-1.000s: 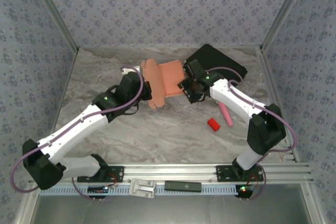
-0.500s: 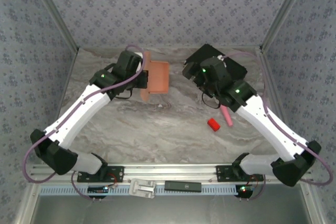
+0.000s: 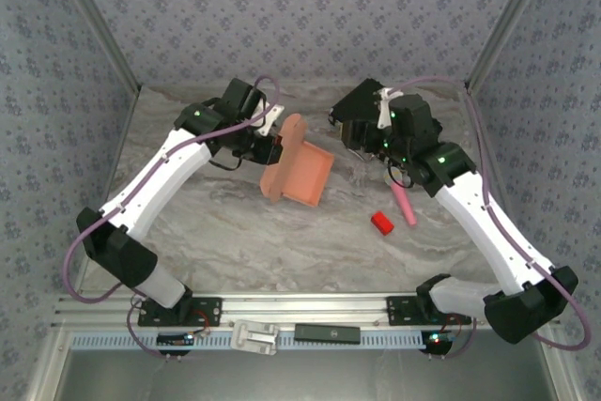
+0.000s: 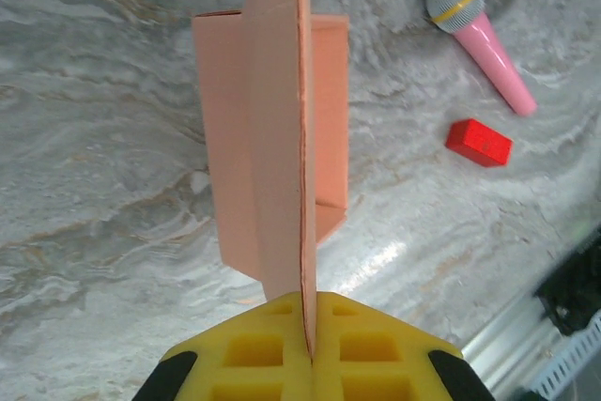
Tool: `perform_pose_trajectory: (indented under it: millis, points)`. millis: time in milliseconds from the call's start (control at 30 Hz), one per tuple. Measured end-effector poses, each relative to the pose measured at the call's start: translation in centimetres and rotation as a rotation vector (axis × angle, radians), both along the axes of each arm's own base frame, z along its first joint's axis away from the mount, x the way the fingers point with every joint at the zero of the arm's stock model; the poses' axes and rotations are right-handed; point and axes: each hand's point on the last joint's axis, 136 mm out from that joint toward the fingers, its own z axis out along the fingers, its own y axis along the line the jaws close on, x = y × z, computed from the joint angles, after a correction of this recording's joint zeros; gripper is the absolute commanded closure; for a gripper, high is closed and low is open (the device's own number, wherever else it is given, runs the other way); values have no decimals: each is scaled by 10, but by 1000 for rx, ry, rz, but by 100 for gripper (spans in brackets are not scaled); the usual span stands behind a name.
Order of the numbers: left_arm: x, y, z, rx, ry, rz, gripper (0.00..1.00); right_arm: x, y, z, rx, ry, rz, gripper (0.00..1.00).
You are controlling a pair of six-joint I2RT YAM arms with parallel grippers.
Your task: Fold the paper box
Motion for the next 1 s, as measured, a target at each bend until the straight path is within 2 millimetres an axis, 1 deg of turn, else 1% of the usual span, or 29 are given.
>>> perform_pose_trajectory:
  millis: [133, 267, 300, 367, 433, 533, 633, 833, 1000]
  points:
    - [-10, -5, 4, -10, 31, -73, 100, -1, 11, -31, -107, -4, 132, 16]
    - [-15, -11, 5, -12, 55, -140, 100, -8, 15, -71, -225, 24, 253, 16]
    - [-16, -13, 5, -13, 65, -155, 100, -7, 17, -78, -248, 33, 281, 18]
    - [-17, -15, 4, -13, 80, -177, 100, -3, 22, -90, -286, 61, 325, 25]
    - [-19, -16, 3, -12, 91, -194, 100, 7, 31, -101, -312, 97, 365, 29]
    - [-25, -15, 2, -12, 109, -211, 100, 18, 41, -120, -350, 131, 396, 29]
    - [-29, -15, 2, -18, 123, -228, 100, 16, 47, -141, -395, 162, 415, 28]
    - [-33, -14, 2, -13, 132, -248, 100, 9, 47, -162, -408, 178, 433, 28]
    - [-34, -13, 4, -22, 137, -253, 100, 6, 51, -170, -405, 181, 459, 35]
